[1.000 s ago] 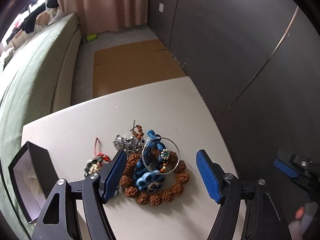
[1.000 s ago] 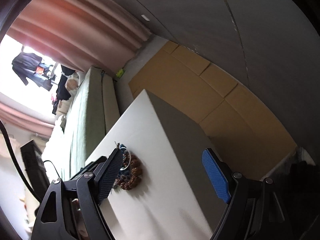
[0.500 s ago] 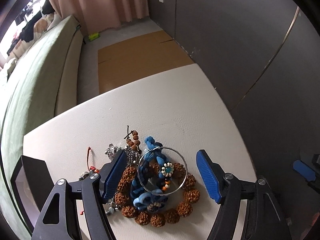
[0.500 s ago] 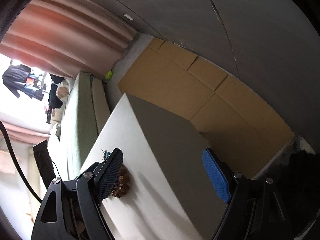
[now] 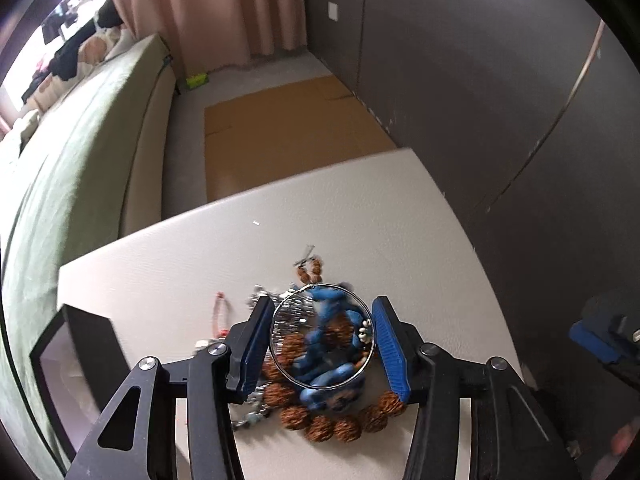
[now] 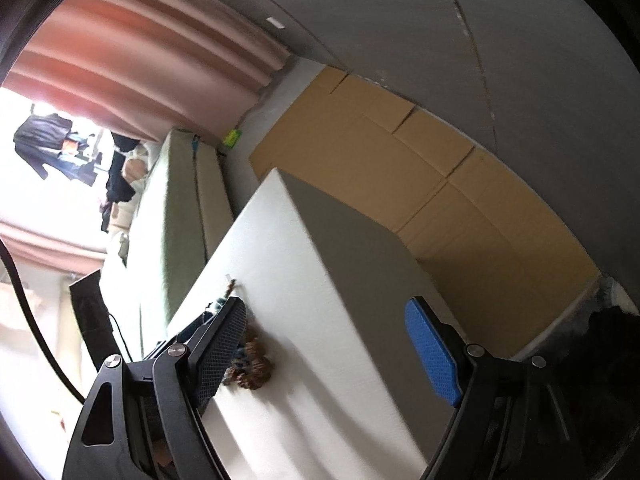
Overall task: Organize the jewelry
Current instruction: 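Grasp the silver hoop earring with the left tool, then place the silver hoop in the box with left tool while right grasps blue bracelet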
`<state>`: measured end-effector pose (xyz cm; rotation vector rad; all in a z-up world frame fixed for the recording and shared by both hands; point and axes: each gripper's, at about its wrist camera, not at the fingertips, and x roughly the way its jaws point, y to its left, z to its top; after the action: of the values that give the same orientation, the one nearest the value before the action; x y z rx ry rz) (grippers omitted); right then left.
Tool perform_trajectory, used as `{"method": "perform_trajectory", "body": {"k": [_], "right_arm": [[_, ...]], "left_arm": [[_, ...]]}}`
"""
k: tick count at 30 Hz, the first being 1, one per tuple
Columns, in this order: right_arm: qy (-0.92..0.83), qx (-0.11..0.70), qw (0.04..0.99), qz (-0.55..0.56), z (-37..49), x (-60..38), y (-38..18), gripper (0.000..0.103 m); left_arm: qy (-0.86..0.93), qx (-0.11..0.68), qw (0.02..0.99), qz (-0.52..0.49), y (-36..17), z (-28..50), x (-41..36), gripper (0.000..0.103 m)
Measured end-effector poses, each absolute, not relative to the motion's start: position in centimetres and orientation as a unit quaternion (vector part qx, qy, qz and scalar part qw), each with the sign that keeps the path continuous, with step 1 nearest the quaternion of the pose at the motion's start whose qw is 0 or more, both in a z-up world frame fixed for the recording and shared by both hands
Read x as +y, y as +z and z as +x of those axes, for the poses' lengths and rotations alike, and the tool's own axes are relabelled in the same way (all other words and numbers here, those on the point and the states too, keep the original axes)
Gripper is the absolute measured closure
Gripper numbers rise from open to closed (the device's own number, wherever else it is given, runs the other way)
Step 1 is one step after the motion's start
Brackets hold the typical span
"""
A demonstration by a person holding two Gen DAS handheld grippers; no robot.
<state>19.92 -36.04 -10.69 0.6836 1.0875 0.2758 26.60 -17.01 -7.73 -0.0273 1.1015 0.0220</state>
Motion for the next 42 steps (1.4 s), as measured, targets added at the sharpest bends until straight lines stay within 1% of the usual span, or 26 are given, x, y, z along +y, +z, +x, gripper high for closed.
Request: {"method": "perform_trajectory", "body": {"k": [8,10,15,18,27,33,35,36,37,39,42], "right_arm": [[0.182,0.506,0.784,0.311,20.5,-33.4,-10.8,0.022],[0.2,0.505,0.781,0.309,20.6,-32.3,-10.7,0.033],[0.234,0.5,0.78,0.294,21.1,-29.3,-10.9,0.043],[0.254,0.492,0.788,0.271,21.6,-27.7,-10.8,0.051],[0.259,0.5,0.803,0.195,23.1,-23.0,-12.1,0.052],[0.232,0.497,0.825,0.137,23.1,-20.4,-12.5,0.053],[0.227,0.494,0.829,0.131,23.0,-20.3,-12.3,0.071],[0.232,0.496,0.825,0.138,23.1,-20.5,-12.3,0.093],[0.235,0.498,0.823,0.144,23.1,-20.5,-12.4,0.096],[0.231,0.493,0.827,0.14,22.9,-20.5,-12.2,0.098],[0.238,0.484,0.829,0.147,22.4,-20.7,-11.4,0.098]], "left_arm": [[0.017,0.502,0.864,-0.043,-5.4,24.7,-13.6,0.051],[0.021,0.498,0.866,-0.046,-5.0,24.0,-13.0,0.051],[0.035,0.491,0.868,-0.059,-4.3,22.7,-10.5,0.051],[0.04,0.486,0.87,-0.066,-3.5,21.9,-9.0,0.051],[0.064,0.469,0.877,-0.088,-1.9,19.8,-4.8,0.051],[0.076,0.456,0.879,-0.116,-2.1,17.3,-2.5,0.051],[0.081,0.45,0.88,-0.13,-2.2,16.4,-1.6,0.051],[0.084,0.445,0.881,-0.139,-2.3,15.9,-1.1,0.051],[0.086,0.439,0.882,-0.145,-2.3,15.5,-0.6,0.051],[0.088,0.426,0.885,-0.165,-2.6,14.4,0.5,0.051],[0.086,0.416,0.885,-0.193,-3.3,13.4,1.6,0.051]]}}
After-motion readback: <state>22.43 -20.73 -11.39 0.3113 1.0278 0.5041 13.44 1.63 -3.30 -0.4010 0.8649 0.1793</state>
